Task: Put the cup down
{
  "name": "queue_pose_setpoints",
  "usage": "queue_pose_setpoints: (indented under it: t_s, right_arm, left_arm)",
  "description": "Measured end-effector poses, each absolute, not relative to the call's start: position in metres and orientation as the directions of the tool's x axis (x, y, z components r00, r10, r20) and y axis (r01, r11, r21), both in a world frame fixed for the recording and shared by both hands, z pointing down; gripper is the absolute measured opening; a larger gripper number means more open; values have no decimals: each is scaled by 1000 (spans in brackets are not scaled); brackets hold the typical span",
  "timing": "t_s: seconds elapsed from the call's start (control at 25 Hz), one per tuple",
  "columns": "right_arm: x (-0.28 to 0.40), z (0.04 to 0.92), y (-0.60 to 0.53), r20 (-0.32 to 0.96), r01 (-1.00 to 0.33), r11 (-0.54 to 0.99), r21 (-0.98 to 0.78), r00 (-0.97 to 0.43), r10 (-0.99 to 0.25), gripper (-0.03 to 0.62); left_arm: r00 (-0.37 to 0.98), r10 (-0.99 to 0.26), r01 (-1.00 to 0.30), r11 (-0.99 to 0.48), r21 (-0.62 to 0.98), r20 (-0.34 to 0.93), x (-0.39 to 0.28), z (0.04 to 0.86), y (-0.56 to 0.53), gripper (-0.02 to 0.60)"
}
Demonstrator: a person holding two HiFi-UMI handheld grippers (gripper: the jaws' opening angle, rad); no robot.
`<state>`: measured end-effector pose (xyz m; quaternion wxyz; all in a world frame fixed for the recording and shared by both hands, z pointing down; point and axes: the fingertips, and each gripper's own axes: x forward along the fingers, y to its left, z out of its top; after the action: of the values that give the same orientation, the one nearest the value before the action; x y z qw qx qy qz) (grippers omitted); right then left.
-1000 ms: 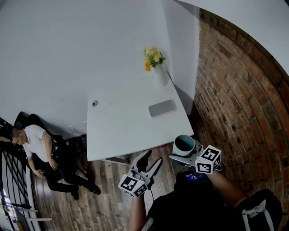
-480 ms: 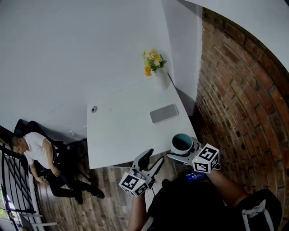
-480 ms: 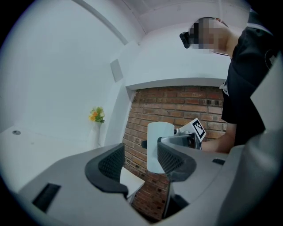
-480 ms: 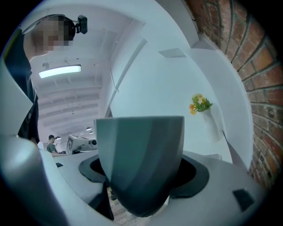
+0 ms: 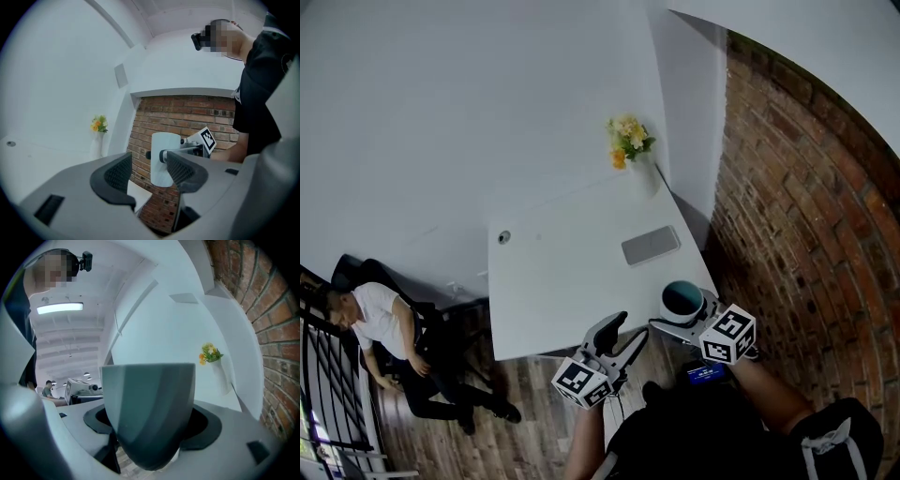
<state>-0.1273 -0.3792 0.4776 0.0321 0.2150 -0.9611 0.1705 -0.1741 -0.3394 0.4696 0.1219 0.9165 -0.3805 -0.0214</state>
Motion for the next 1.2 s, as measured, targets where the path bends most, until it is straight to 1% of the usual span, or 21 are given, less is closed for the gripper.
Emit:
queue_pose_setpoints:
  t_s: [0.52,0.92,1.2]
  right_arm:
    - [-129,478,-373,138,-429,844,-322,-903,-406,385]
    - [-129,477,-376,130,-422,846,-327,-906,-402,385]
    - [-132,486,-386,147,-421,841,-340,-907,-395,385]
  left_arm:
    - [727,-685,-676,-698,237,55,-173,471,-332,239]
    - [717,-694,-686,-689,234,58,-175,470,-334,238]
    - [711,-701,-691,-680,244,61,-179,473,-340,238]
